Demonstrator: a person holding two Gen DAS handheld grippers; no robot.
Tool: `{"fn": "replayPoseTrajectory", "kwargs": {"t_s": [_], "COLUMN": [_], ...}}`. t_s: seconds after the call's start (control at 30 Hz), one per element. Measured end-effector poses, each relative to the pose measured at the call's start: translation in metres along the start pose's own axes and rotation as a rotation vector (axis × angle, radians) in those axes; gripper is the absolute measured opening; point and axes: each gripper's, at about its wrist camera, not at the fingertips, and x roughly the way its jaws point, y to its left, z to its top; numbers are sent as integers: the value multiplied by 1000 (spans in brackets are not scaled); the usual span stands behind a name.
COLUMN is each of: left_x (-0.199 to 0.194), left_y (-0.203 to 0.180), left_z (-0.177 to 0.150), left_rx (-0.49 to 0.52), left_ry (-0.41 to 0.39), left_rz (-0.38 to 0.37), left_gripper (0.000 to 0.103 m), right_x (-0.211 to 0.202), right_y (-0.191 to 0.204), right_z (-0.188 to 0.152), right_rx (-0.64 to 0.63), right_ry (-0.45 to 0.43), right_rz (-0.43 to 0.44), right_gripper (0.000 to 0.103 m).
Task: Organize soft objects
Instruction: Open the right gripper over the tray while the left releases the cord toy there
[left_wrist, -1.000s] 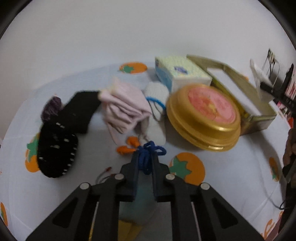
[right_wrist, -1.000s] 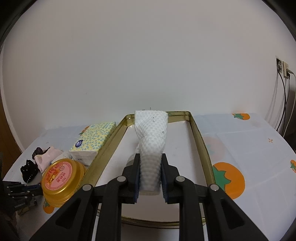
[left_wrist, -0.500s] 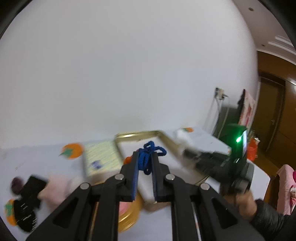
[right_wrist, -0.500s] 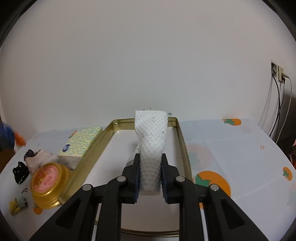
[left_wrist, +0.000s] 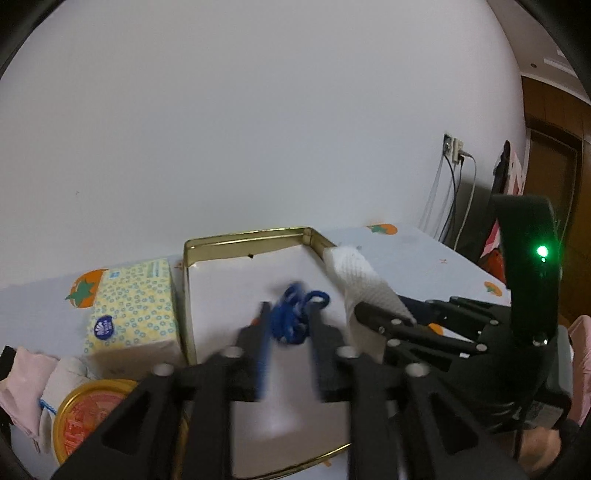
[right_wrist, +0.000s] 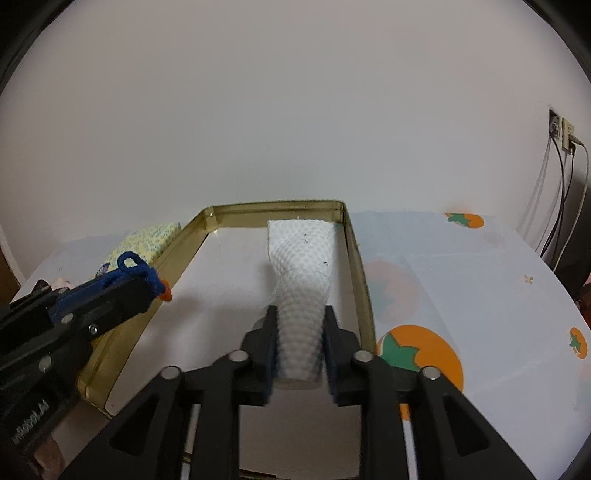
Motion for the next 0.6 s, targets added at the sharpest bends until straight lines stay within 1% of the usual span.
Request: {"fn": "replayPoseTrajectory", "kwargs": {"t_s": [0.03, 0.07, 0.1, 0.13, 0.17, 0.2, 0.23, 0.27, 0.47, 0.6], "left_x": [-5, -7, -12, -16, -22, -27, -34, -37, -47, -55], "left_y": [1, 2, 4, 6, 8, 9, 9, 10, 11, 14], "left_z": [0, 0, 0, 0, 1, 0, -1, -1, -8, -13], "left_rx": [0, -3, -11, -20, -30, -37, -38, -30, 17, 24], "left_ry": [-10, -25, -47, -63, -87, -110, -140, -155, -191, -224], "left_rz": [12, 31, 31, 29, 36, 51, 72, 85, 167, 227], "left_gripper": [51, 62, 78, 85, 99, 103, 103, 103, 103, 103], "right_x": [2, 3, 2, -2, -4, -9, -12, -15, -25, -27], "right_y": [2, 2, 2, 3, 2, 4, 5, 5, -1, -3], "right_z": [0, -1, -1, 0, 0, 0, 1, 1, 3, 3], "right_rx": [-6, -6, -6, -4, 0, 2, -1, -5, 12, 30], "right_ry": [13, 14, 8, -10, -23, -42, -57, -74, -142, -165], "right_rz": [-3, -16, -24, -26, -22, -23, -31, -42, -42, -13], "right_gripper": [51, 57, 67, 70, 71, 75, 78, 79, 79, 79]}}
